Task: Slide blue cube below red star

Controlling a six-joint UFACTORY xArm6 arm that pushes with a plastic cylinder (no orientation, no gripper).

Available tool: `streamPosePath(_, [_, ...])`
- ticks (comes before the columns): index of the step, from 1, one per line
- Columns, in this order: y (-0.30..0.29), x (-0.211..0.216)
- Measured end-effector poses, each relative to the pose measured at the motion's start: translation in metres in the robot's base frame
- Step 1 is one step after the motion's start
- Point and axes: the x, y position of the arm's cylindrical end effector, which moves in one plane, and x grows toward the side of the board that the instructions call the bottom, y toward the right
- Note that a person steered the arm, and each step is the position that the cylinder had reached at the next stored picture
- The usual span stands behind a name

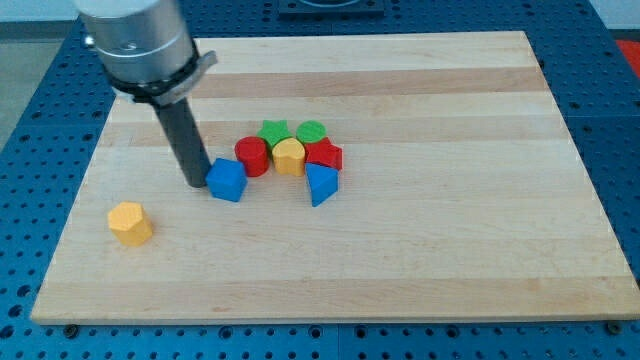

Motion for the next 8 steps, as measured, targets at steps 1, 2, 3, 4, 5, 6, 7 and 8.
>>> streamPosePath(1, [0.009,0.010])
streamPosePath(2, [0.009,0.015])
streamPosePath(3, [0.009,0.018])
streamPosePath(4, [0.009,0.026])
streamPosePath(5, [0.009,0.039])
streamPosePath(6, [0.016,0.052])
streamPosePath(7, [0.030,0.053])
streamPosePath(8, [0.048,0.050])
